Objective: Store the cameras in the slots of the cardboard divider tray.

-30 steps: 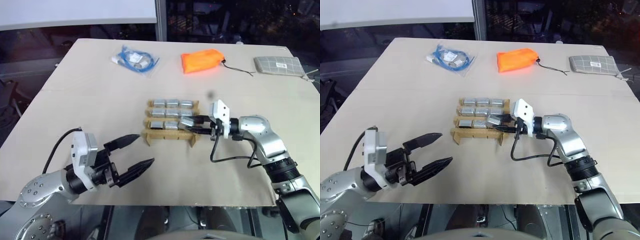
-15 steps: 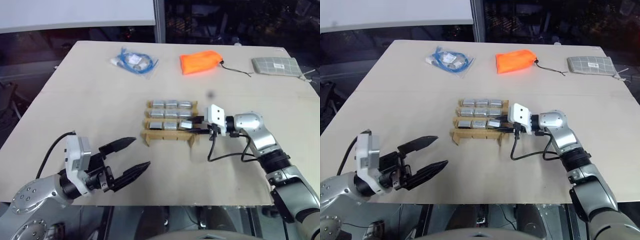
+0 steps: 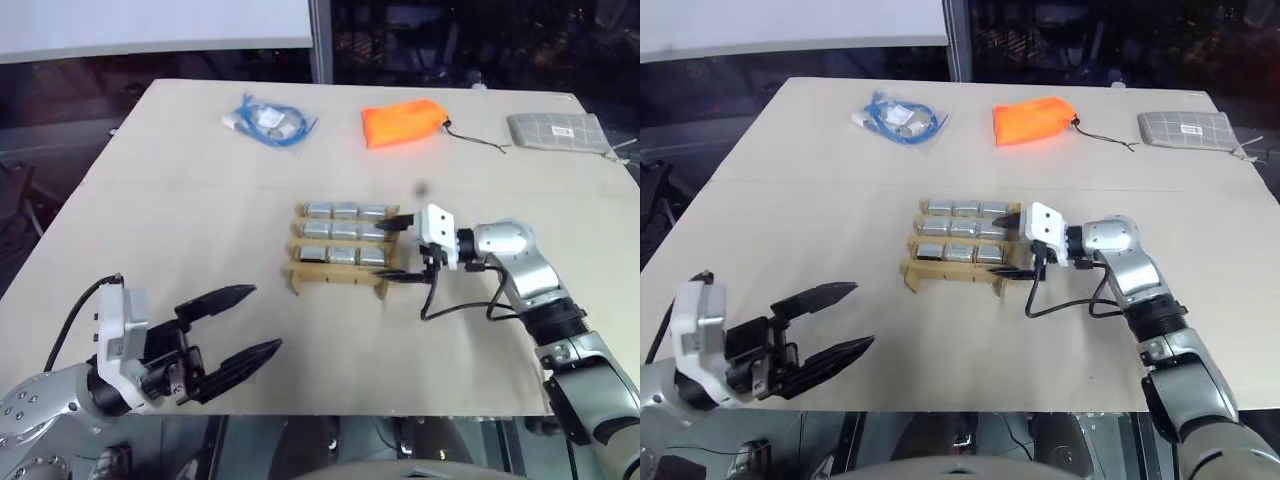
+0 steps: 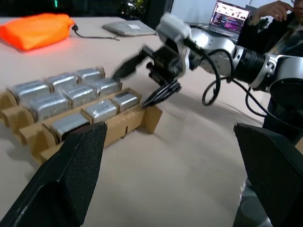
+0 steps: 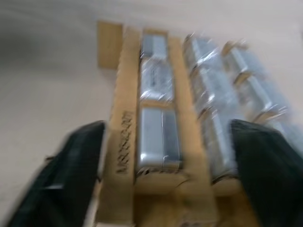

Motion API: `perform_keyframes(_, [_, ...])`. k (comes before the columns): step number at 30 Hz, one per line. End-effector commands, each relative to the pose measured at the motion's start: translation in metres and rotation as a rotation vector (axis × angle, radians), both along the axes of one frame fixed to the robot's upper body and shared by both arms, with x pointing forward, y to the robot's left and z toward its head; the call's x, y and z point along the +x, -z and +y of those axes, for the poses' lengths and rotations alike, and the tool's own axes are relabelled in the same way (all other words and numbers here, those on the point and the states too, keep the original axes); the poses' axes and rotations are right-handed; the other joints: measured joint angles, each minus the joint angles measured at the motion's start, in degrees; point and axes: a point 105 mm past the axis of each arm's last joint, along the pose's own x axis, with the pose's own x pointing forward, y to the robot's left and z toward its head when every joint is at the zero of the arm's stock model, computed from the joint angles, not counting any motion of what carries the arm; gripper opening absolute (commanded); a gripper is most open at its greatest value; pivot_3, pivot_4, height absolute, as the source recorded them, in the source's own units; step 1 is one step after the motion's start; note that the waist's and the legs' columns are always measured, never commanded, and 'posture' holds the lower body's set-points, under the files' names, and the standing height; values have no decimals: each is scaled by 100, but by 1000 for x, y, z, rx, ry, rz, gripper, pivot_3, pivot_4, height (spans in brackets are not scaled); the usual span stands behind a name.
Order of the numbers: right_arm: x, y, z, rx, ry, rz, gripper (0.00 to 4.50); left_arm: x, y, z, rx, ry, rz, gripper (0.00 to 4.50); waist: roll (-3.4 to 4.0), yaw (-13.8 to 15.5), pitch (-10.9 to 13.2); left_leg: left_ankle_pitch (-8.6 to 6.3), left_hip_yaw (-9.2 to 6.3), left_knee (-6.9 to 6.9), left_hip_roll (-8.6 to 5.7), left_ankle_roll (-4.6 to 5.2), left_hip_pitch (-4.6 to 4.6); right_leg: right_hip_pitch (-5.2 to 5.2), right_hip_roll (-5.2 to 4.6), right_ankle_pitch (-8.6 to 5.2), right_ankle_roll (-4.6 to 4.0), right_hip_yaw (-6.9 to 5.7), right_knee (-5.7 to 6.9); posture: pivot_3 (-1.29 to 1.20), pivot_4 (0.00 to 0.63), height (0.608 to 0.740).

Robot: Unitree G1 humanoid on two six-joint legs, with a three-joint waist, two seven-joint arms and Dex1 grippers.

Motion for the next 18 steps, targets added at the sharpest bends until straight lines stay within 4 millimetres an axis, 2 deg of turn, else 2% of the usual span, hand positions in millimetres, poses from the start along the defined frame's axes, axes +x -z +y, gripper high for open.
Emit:
perform_keyframes(1, [-21, -39, -17, 137, 66, -27, 4294, 10, -6, 12, -45, -101, -62, 4500, 0, 15, 0, 0, -3, -7, 0, 0, -2, 0, -4, -1, -1, 2, -10, 0, 150, 740])
perform_keyframes(3, [-34, -45, -27, 166, 112, 13, 4294, 18, -1, 14, -63, -149, -65, 4500, 4, 38, 2, -1, -11, -14, -3, 1, -6, 3, -9, -1, -1, 4, -19, 0, 150, 740])
perform_keyframes(7, [-62, -30, -69, 148, 294, 105, 4404, 22, 17, 30, -38, -252, -41, 4500, -7, 41, -5, -16, -27, -19, -3, 20, -7, 16, -11, -1, -2, -6, -40, 0, 150, 740])
perform_keyframes(10, [-75, -21, -95, 157, 453, 126, 4404, 20, 31, 48, -22, -338, -10, 4500, -5, -9, -4, -30, -31, -32, -3, 1, -3, 27, -13, -1, -2, -8, -62, 0, 150, 740])
perform_keyframes(14, [-84, -8, -116, 154, 589, 140, 4404, 23, 41, 63, -12, -434, -7, 4500, -4, 3, -7, -30, -32, -31, -1, 0, 2, 28, -11, -2, -3, -6, -61, 0, 150, 740])
perform_keyframes(18, [-89, 2, -125, 158, 652, 150, 4404, 30, 43, 68, -36, -493, -18, 4500, -17, 12, -14, -31, -32, -23, -1, 1, 2, 28, -11, -2, -2, -6, -62, 0, 150, 740])
